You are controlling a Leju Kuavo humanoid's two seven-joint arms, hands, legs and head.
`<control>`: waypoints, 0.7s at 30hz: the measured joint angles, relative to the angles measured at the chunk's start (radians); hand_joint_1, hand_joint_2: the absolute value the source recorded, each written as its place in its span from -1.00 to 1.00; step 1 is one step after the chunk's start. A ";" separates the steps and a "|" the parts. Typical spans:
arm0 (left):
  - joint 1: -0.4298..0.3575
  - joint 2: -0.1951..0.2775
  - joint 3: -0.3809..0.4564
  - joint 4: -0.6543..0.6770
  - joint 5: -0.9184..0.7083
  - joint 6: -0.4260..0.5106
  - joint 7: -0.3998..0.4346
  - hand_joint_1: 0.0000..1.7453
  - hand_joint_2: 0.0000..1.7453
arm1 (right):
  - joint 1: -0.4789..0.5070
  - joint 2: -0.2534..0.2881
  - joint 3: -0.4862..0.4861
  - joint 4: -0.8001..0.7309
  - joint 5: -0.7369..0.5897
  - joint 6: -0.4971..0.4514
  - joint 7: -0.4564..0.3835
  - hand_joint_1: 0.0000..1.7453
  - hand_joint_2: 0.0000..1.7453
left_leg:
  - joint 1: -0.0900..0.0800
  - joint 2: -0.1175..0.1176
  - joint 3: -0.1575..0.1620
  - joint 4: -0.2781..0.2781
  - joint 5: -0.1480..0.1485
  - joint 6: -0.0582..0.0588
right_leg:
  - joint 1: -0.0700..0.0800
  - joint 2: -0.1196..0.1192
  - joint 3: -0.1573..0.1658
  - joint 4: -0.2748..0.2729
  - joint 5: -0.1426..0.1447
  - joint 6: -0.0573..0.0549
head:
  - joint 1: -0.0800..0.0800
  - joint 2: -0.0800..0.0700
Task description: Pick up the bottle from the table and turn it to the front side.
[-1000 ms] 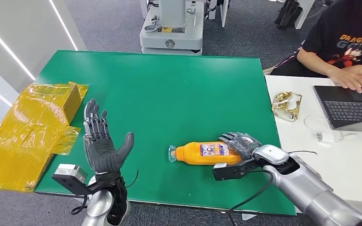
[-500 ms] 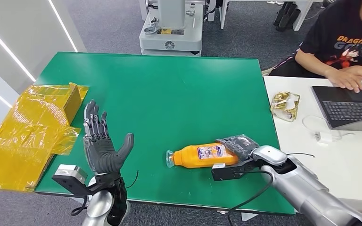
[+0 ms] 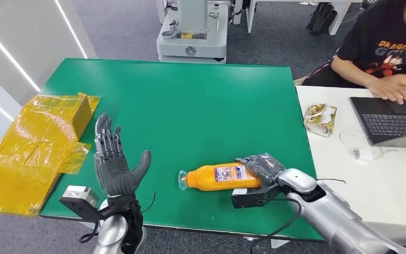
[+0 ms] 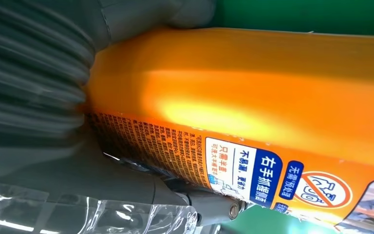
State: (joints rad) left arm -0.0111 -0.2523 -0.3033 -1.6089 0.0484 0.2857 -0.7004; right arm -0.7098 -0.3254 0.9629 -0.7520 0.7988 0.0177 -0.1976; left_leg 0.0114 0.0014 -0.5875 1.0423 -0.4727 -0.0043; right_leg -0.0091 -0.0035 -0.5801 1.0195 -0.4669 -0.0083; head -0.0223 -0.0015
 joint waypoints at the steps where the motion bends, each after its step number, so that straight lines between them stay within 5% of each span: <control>1: 0.001 -0.001 0.000 0.000 -0.002 0.003 0.000 -1.00 1.00 | 0.008 0.003 -0.003 -0.004 0.014 -0.031 0.013 1.00 1.00 | 0.000 0.000 0.000 0.000 0.000 0.000 | 0.000 0.000 0.000 0.000 0.000 0.000 | 0.000 0.000; 8: 0.019 -0.003 0.010 -0.026 -0.008 0.035 0.000 -1.00 1.00 | 0.144 0.059 -0.106 -0.084 0.060 -0.288 0.101 1.00 1.00 | 0.000 -0.002 -0.002 0.000 0.000 0.000 | 0.000 -0.003 -0.001 0.000 0.000 0.000 | 0.000 0.000; 13: 0.025 -0.005 0.014 -0.038 -0.005 0.045 0.000 -1.00 1.00 | 0.283 0.131 -0.261 -0.178 0.018 -0.507 0.071 1.00 1.00 | 0.000 -0.003 -0.004 -0.001 0.000 0.000 | 0.000 -0.004 -0.003 0.000 -0.002 0.000 | 0.000 0.000; 21: 0.026 -0.005 0.017 -0.036 0.029 0.086 0.000 -1.00 1.00 | 0.424 0.188 -0.417 -0.249 -0.003 -0.622 0.008 1.00 1.00 | 0.000 -0.003 -0.006 -0.001 -0.001 0.001 | 0.000 -0.004 -0.004 -0.001 -0.002 0.000 | 0.000 0.000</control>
State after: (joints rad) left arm 0.0145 -0.2574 -0.2860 -1.6450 0.0776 0.3715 -0.7004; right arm -0.2858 -0.1375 0.5460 -1.0014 0.7959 -0.6047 -0.1897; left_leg 0.0111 -0.0019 -0.5935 1.0418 -0.4735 -0.0033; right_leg -0.0092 -0.0076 -0.5845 1.0190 -0.4690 -0.0079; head -0.0223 -0.0015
